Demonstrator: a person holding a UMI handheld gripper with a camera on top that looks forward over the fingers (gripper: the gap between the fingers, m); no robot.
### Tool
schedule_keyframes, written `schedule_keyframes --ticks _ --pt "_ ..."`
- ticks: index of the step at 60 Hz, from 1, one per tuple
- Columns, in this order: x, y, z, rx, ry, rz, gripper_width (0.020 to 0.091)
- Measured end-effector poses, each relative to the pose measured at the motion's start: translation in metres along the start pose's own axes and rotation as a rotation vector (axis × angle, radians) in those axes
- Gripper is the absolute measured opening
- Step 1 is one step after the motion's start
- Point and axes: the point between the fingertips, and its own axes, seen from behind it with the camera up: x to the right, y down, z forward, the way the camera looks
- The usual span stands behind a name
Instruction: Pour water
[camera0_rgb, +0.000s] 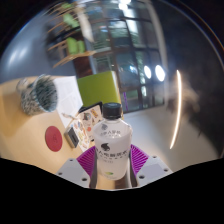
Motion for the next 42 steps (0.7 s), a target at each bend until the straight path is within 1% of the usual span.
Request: schedule_keyframes --ticks 4,8,11,16,19,20,21,22,26,27,28,30,33,34,35,40,41,42 --pt "-0.009 -0.027 0.003 0.020 0.054 -0.229 0.0461" --pt "-0.007 -0.048 -0.003 0.032 0.163 -0.459 0.0462" --pt "-0.011 -0.068 0.000 0.060 0.228 -0.623 0.0462" --pt "-0.018 -0.086 -0.004 0.085 0.313 -0.818 0.0462" --pt "-0.023 -0.091 -0.003 0.096 0.341 -0.899 0.0460" --pt "-0.017 -0.093 -0.028 0.091 0.340 -0.924 0.0461" --pt "-0.019 -0.097 -0.025 0.088 0.346 -0.935 0.0460" --pt "-0.014 -0.097 -0.006 0.094 0.337 -0.948 0.0462" --pt "-0.017 -0.094 -0.006 0.085 0.335 -0.956 0.0459" --pt "-0.017 -0.091 -0.016 0.085 0.334 -0.958 0.0459" --pt "-0.016 -0.093 -0.005 0.084 0.331 -0.961 0.0460" --pt "-0.016 -0.092 -0.007 0.082 0.332 -0.963 0.0461" --pt "-0.017 -0.092 -0.006 0.089 0.327 -0.957 0.0463" --pt "-0.019 -0.084 -0.016 0.095 0.319 -0.949 0.0463" --pt "-0.022 -0.089 -0.011 0.092 0.315 -0.935 0.0462" --pt "-0.027 -0.073 -0.011 0.094 0.225 -0.769 0.0465" --pt "-0.035 -0.069 -0.027 0.084 0.213 -0.704 0.0461" --pt "-0.030 -0.066 0.001 0.086 0.175 -0.642 0.0464"
